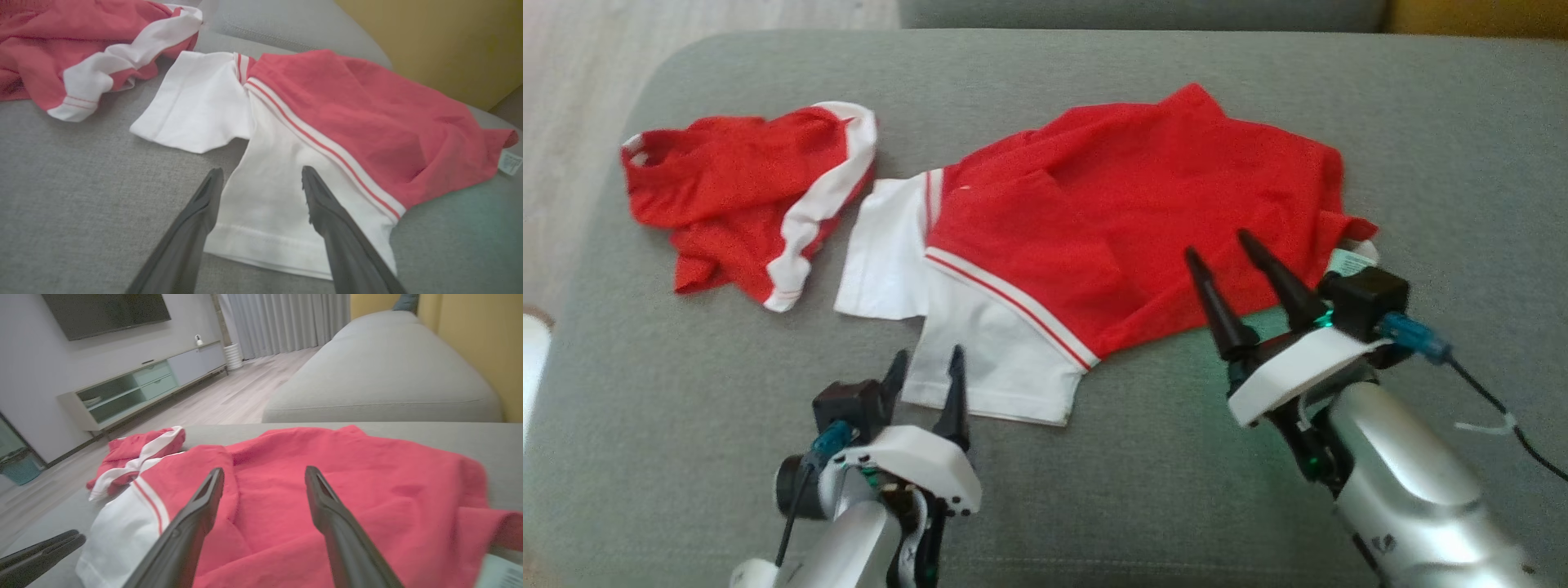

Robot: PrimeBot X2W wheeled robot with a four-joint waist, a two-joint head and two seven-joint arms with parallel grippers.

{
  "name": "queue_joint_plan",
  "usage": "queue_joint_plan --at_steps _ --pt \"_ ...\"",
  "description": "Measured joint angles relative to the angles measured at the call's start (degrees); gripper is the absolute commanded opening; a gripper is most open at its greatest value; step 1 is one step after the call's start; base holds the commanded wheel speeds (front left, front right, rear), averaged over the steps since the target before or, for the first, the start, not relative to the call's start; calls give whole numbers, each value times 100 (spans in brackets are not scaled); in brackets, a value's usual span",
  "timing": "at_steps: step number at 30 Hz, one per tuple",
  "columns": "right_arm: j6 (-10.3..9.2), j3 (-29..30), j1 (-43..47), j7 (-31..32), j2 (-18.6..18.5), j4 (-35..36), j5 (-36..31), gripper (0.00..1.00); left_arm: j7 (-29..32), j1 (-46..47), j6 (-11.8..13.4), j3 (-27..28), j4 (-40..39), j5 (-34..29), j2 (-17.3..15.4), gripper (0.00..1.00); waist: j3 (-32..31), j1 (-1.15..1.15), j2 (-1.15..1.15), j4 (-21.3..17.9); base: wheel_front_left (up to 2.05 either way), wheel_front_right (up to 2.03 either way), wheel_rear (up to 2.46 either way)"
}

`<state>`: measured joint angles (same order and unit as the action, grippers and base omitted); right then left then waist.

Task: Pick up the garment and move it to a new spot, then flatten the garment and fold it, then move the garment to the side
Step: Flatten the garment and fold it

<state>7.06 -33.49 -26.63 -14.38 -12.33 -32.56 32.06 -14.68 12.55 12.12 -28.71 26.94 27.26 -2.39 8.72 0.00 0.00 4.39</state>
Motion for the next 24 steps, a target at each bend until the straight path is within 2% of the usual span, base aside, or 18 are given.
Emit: queue_joint_plan --at_steps 6,13,24 --pt "0 931 187 0 103 53 -345 100 0 -21 48 158 428 12 0 100 65 0 0 -295 0 0 0" --pt "0 1879 504 0 176 -177 -751 100 -1 -20 100 144 727 157 0 100 93 0 0 -362 0 0 0" --pt "0 2765 490 0 216 -519 -1095 100 -1 -2 219 256 668 107 0 100 172 0 0 -331 0 0 0"
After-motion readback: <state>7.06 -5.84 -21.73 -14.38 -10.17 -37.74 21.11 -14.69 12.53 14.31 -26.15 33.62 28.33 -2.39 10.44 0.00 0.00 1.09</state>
